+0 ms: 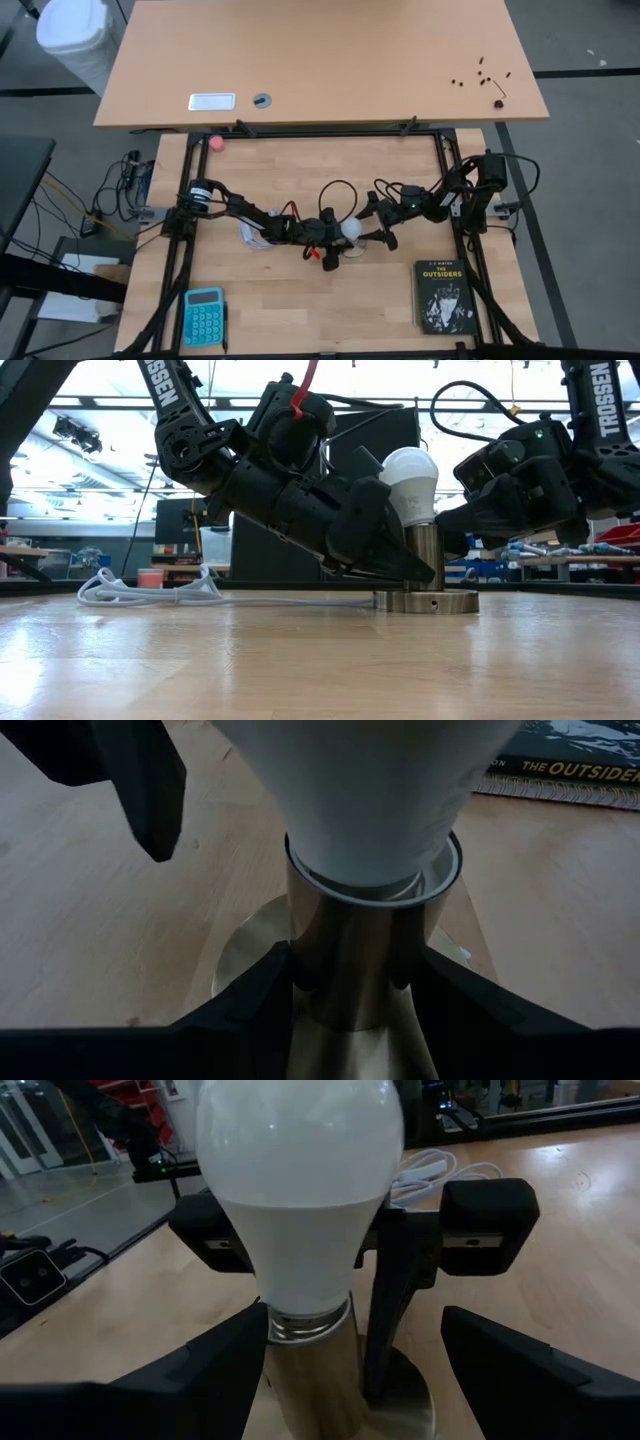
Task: Screw lightbulb
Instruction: Insert the white lightbulb into the silver lamp
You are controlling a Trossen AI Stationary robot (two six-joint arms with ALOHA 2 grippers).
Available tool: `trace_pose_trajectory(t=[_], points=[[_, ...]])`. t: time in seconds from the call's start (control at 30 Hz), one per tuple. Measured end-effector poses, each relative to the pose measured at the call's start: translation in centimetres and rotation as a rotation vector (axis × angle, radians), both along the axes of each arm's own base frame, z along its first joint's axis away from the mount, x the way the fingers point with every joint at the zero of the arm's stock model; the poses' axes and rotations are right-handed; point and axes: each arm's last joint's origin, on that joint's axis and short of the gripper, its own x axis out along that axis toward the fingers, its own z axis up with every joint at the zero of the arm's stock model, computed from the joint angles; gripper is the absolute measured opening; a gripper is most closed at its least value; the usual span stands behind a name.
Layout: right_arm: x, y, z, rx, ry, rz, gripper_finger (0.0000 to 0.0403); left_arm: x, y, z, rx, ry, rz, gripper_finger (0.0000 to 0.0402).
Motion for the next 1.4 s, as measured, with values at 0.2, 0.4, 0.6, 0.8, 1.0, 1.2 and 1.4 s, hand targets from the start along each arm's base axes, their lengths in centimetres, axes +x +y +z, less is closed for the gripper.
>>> trace_pose_trajectory(t=[0.2,0.4,0.6,0.8,1.0,1.2,1.4], points=[[-0.7,0.8,-0.2,0.013,0.012,-0.066,0.0309,0.0,0.1,0.0,0.020,0.002,-0.008,0.0188],[-2.0,2.1,-0.2,-0.023,-0.014,-0.167,0.0309,0.0,0.2,0.0,0.005,0.002,0.002,0.0188],[-1.6,4.3,-0.2,-0.064,-0.010,-0.239,0.0309,0.0,0.3,0.0,-0.031,-0.003,0.025,0.0188],[-1.8,5.2,-0.1,-0.095,-0.026,-0.291,0.0309,0.1,0.3,0.1,-0.051,-0.014,0.043,0.0188],[-1.7,5.3,0.1,-0.090,-0.041,-0.288,0.0309,0.1,0.3,0.2,-0.071,-0.036,0.061,0.0188],[-1.7,5.3,0.1,-0.090,-0.041,-0.288,0.0309,0.1,0.3,0.3,-0.071,-0.040,0.061,0.0188],[-1.7,5.3,0.1,-0.090,-0.041,-0.288,0.0309,0.1,0.3,0.3,-0.071,-0.041,0.060,0.0188]])
